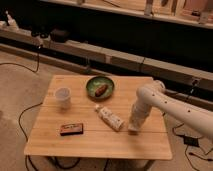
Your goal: Wipe the white sponge on the table
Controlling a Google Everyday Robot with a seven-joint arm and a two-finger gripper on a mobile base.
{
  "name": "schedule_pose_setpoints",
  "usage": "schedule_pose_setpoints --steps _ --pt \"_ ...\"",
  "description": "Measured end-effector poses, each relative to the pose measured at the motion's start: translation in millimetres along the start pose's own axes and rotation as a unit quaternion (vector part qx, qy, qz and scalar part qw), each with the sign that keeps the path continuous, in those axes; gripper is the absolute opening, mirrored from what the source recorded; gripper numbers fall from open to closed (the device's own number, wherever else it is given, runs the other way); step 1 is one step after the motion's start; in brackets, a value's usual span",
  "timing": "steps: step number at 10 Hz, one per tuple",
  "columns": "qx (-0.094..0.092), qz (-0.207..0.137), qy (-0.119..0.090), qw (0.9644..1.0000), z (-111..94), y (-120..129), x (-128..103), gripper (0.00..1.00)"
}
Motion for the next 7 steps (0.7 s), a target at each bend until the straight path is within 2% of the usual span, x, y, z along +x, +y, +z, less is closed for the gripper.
schedule_pose_setpoints --steps 4,7 --pt "-0.006 -0.002 -0.017 0.9998 9.0 17.6 -28.7 0.3" --pt "-0.015 0.022 -0.041 0.9988 22.9 53.2 -49.6 0.3"
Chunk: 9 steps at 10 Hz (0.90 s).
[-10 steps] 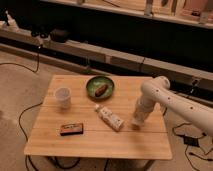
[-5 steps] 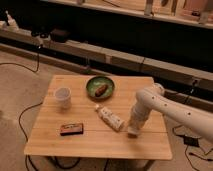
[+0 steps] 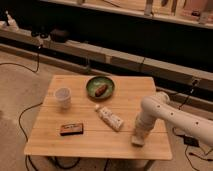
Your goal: Wipe the white sponge on the table
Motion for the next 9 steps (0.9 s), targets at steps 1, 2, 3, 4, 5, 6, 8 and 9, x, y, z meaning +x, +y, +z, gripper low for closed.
schedule_pose_setpoints --steps 1,2,3,4,5,6,8,9 --pt "-0.004 0.009 -0.004 0.9999 3.1 12.5 -1.9 0.3" --pt "-0.009 0.019 -0.008 0.9997 6.0 22.8 -2.7 0.3" --pt "-0.015 0.032 -0.01 0.9993 9.0 35.6 -1.2 0.3" --pt "-0.018 0.04 -0.011 0.999 10.4 43.2 0.3 0.3" --pt "-0.022 0.06 -0.012 0.9979 11.3 58.6 6.6 0.3" --pt "-0.027 0.084 -0.011 0.996 9.7 76.8 17.8 0.3" --pt "-0.034 0.113 0.001 0.993 2.5 98.6 43.2 0.3" --pt "-0.036 0.122 0.01 0.9919 -3.3 103.4 58.2 0.3"
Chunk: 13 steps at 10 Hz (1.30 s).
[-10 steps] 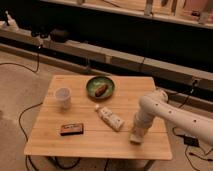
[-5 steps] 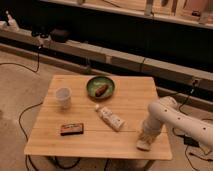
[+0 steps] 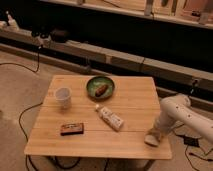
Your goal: Wipe the white sponge on the table
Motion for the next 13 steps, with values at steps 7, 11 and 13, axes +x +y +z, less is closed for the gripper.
schedule_pose_setpoints --steps 7,11,13 --pt "0.013 0.007 0.052 0.9985 -51.2 -41.4 72.5 0.3" --pt "0.029 -0.003 0.059 0.9978 -66.9 -75.6 82.2 0.3" --pt "0.033 -0.031 0.064 0.9969 -70.5 -102.3 70.8 0.3"
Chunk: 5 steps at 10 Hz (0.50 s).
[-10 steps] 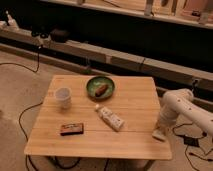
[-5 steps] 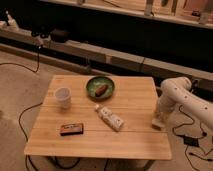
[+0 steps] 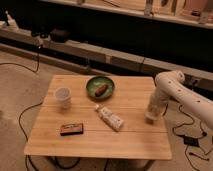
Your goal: Wipe the white sponge on the table
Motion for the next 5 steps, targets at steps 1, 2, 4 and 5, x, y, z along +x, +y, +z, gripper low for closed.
schedule_pose_setpoints --steps 1,2,4,5 --pt "0.003 -0.018 0.001 0.9998 -0.5 -16.5 -9.0 0.3" --pt "0.006 -0.029 -0.001 0.9996 -0.1 -27.1 -17.4 0.3" --pt "0.012 -0.051 -0.007 0.9986 2.3 -48.0 -39.7 0.3" --pt "0.013 -0.058 -0.011 0.9982 3.9 -53.4 -48.3 0.3"
